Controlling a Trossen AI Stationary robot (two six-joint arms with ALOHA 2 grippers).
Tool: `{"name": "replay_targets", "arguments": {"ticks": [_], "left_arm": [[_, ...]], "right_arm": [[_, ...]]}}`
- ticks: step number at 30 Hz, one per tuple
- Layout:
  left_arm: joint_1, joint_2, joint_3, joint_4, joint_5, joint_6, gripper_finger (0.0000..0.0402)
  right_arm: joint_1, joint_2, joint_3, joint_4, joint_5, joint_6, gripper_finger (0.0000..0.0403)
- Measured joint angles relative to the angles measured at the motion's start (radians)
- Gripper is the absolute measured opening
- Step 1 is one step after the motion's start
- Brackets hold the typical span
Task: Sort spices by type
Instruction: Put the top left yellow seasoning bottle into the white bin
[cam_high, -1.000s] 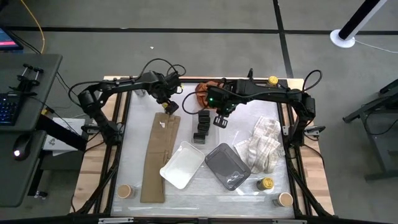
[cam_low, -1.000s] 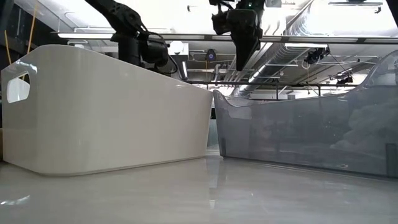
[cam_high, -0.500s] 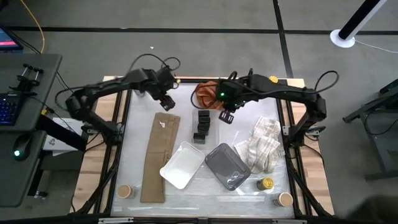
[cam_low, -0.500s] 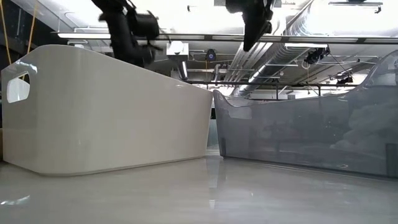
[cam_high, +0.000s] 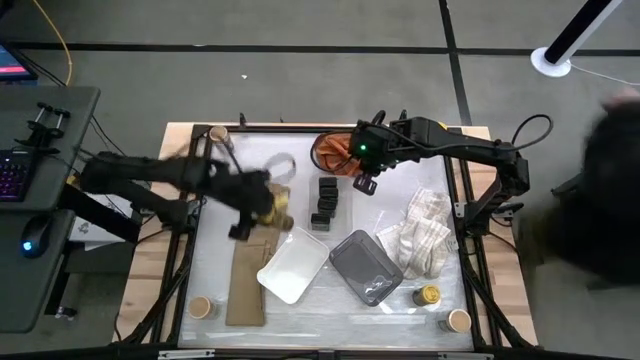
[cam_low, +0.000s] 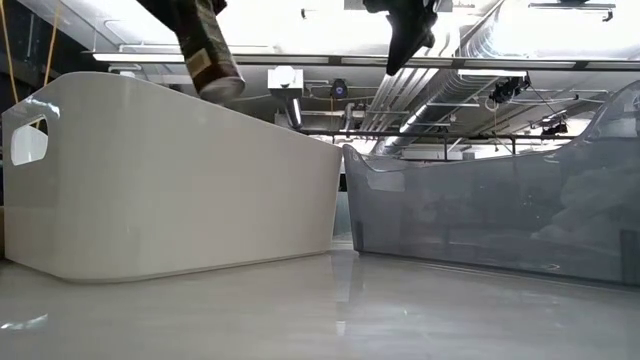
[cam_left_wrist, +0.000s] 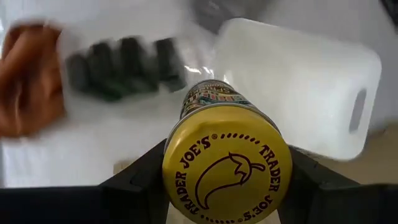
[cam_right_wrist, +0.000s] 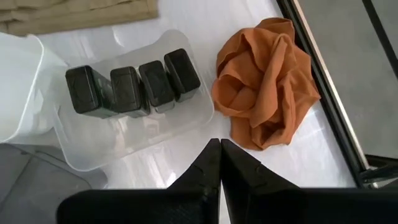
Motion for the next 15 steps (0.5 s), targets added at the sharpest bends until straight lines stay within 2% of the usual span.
{"name": "replay_targets", "arguments": {"ticks": [4, 9, 15], "left_arm": [[-0.132, 0.075, 0.0, 0.084, -0.094, 0.043, 0.0185], [-0.201, 0.168, 0.0, 0.128, -0.067, 0.023, 0.0185], [-0.216, 0.281, 0.0, 0.135, -0.058, 0.005, 0.0185]], "right_arm": [[-0.007, 0.0, 0.0, -0.001, 0.0, -0.032, 0.0], [-0.007, 0.0, 0.0, -0.002, -0.001, -0.103, 0.0], [-0.001, 0.0, 0.0, -0.003, -0.088, -0.099, 0.0]]}}
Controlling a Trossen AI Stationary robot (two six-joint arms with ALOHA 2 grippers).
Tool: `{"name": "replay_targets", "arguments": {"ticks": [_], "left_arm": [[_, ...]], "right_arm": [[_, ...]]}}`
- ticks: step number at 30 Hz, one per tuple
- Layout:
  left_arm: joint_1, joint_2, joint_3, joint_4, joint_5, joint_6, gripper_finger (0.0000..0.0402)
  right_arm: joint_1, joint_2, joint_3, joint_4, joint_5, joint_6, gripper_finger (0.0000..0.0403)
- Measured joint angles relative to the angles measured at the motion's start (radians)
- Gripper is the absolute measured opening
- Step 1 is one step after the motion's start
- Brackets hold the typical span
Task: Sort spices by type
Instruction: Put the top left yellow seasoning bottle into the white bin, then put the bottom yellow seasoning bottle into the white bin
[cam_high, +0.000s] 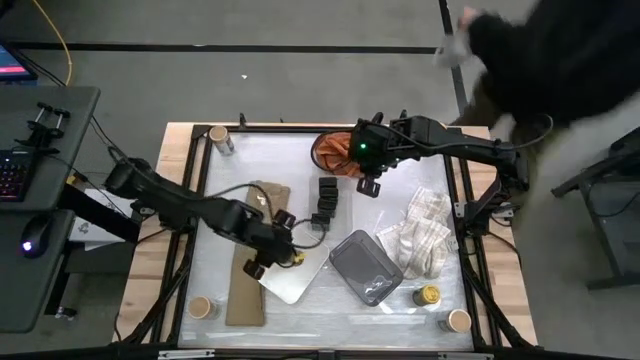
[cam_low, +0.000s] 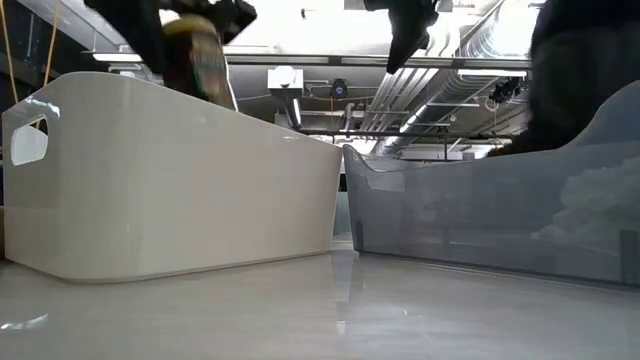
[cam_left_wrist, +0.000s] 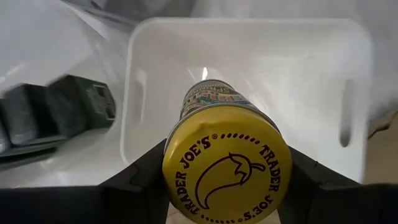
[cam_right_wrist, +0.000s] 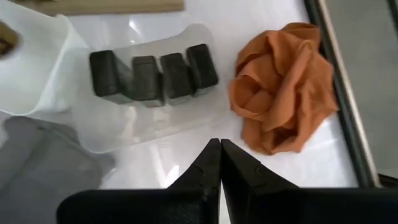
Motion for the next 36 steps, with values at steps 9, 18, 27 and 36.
{"name": "replay_targets", "arguments": {"ticks": [9, 18, 27, 36], "left_arm": [[0.023, 0.107, 0.0, 0.003, -0.058, 0.1, 0.0206], [0.029, 0.127, -0.001, 0.002, -0.05, 0.15, 0.0211], [0.031, 0.127, -0.001, 0.023, -0.047, 0.183, 0.0242], [0.031, 0.127, 0.003, 0.054, -0.053, 0.113, 0.0279]], "right_arm": [[0.155, -0.048, 0.0, -0.024, 0.015, 0.283, 0.0], [0.361, -0.074, 0.0, -0.071, 0.144, 0.616, 0.0], [0.456, -0.074, 0.0, -0.103, 0.241, 0.704, 0.0], [0.482, -0.073, 0.0, -0.171, 0.244, 0.67, 0.0]]}}
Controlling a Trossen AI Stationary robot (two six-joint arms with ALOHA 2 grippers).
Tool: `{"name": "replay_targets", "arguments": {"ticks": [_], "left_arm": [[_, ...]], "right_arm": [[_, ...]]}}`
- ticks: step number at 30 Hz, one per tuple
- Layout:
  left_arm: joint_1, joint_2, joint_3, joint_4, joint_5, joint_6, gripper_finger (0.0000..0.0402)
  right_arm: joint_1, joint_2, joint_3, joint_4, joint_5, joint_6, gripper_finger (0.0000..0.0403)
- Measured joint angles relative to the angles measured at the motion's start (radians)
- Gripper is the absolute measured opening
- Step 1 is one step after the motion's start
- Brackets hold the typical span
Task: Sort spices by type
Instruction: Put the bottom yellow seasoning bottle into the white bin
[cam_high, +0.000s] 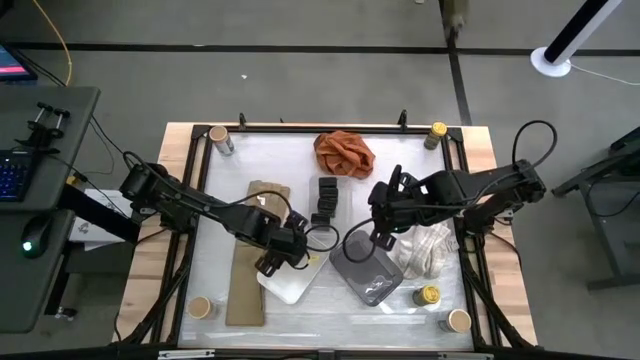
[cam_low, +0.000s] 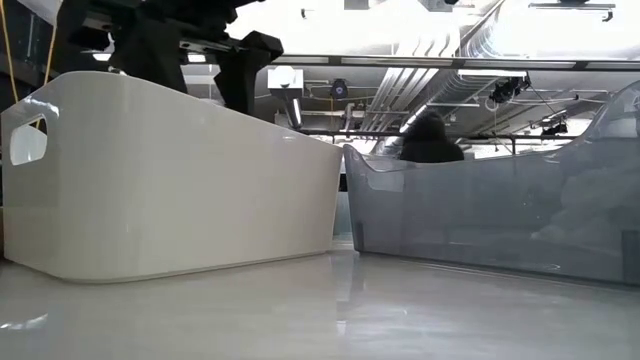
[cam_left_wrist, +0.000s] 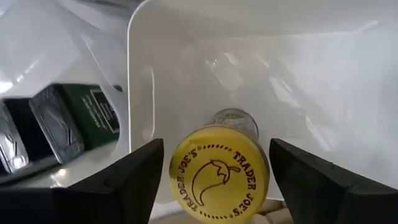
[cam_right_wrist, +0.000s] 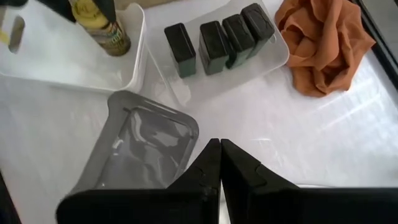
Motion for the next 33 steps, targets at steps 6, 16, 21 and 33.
{"name": "replay_targets", "arguments": {"ticks": [6, 16, 21, 33], "left_arm": [[0.002, -0.01, 0.118, -0.192, -0.043, -0.072, 0.028], [0.096, -0.272, 0.166, -0.107, -0.145, -0.377, 0.028], [0.133, -0.428, 0.084, 0.057, -0.226, -0.526, 0.028], [0.136, -0.543, -0.034, 0.129, -0.32, -0.635, 0.028]], "right_arm": [[0.006, -0.024, 0.0, -0.046, -0.013, -0.028, 0.0], [0.207, -0.045, -0.04, -0.113, -0.13, 0.163, 0.0], [0.389, -0.096, -0.24, -0.044, -0.197, 0.509, 0.0002], [0.583, -0.148, -0.549, 0.245, -0.364, 1.23, 0.0168]]}}
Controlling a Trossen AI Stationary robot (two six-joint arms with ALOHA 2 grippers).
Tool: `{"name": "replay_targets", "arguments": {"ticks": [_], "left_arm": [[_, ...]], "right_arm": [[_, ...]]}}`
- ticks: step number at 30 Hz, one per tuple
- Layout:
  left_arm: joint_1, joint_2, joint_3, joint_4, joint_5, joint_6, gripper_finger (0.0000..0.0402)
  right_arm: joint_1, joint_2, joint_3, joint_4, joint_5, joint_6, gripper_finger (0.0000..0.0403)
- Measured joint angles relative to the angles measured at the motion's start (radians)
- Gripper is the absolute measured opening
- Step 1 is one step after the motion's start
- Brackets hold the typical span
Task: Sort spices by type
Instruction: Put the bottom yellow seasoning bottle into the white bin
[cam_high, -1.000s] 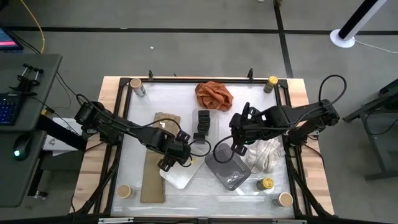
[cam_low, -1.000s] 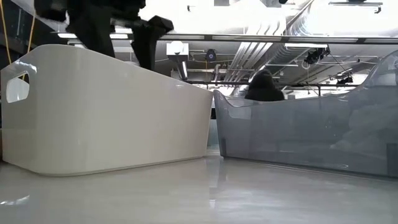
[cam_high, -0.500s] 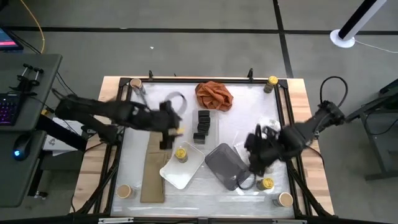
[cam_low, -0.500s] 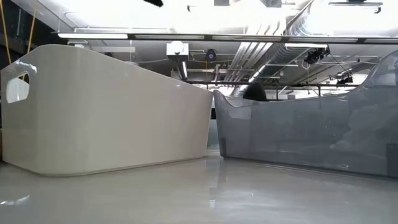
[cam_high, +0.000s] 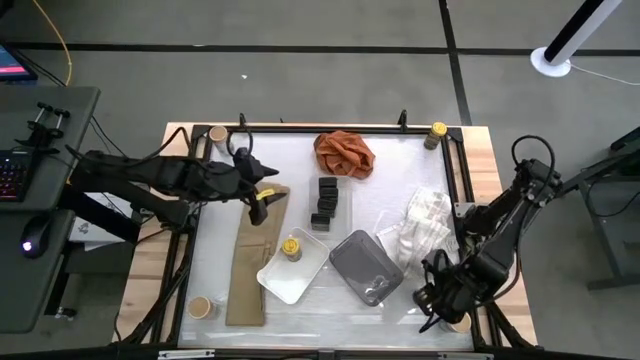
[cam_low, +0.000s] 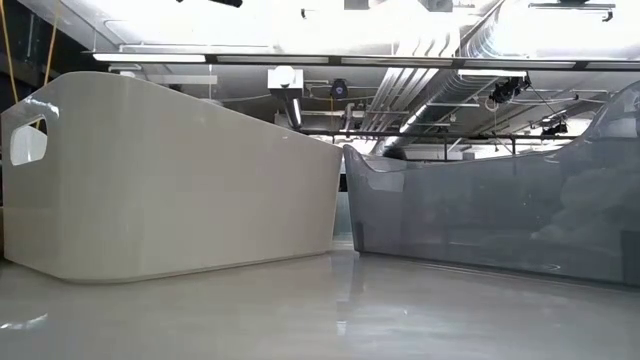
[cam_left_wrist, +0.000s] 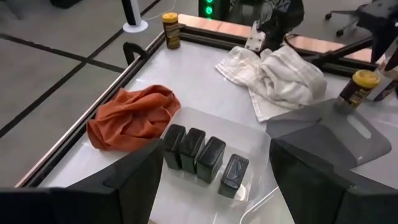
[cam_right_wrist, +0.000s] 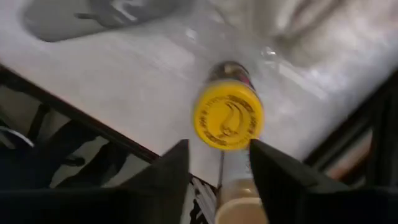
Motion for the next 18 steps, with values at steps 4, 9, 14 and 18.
{"name": "replay_targets", "arguments": {"ticks": [4, 9, 14, 18], "left_arm": [[0.0, 0.004, -0.012, -0.001, 0.0, 0.0, 0.028], [0.0, 0.002, -0.012, 0.003, 0.0, 0.0, 0.028], [0.0, 0.003, -0.012, 0.003, 0.001, 0.0, 0.028], [0.0, 0.004, -0.012, 0.002, 0.002, -0.001, 0.028]], "right_arm": [[-0.003, 0.0, -0.009, -0.004, -0.025, -0.001, 0.025], [-0.018, 0.0, -0.009, -0.014, -0.019, -0.027, 0.0305], [-0.026, 0.025, -0.009, -0.012, -0.02, -0.03, 0.0311], [-0.026, 0.061, -0.009, 0.006, -0.036, -0.03, 0.0312]]}}
